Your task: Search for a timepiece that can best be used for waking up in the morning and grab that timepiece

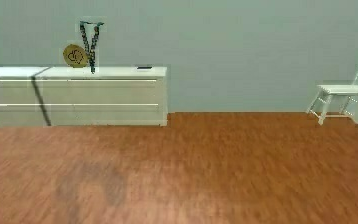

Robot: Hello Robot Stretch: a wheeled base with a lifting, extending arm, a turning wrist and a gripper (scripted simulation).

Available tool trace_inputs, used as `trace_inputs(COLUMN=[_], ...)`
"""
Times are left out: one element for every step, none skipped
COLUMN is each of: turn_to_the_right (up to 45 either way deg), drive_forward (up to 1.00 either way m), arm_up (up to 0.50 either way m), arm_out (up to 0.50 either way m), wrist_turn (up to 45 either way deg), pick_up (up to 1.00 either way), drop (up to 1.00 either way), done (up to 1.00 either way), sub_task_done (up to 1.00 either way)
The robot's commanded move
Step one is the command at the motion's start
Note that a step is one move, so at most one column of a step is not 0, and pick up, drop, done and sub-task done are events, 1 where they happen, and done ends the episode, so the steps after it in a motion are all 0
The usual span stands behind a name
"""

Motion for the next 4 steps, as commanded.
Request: trace_inputs(turn_to_the_right=[-45.0,-9.0,0.0,-6.0], drive_forward=[0.00,0.00,1.00,0.00], arm_up=[0.00,0.00,0.00,0.00], arm_out=[0.00,0.00,0.00,0.00], wrist_turn=[0.0,0.0,0.0,0.0], pick_up=[0.00,0.00,0.00,0.00], drop=[0.00,0.00,0.00,0.00], done=[0.00,0.00,0.00,0.00], sub_task_done=[0.00,0.00,0.00,0.00])
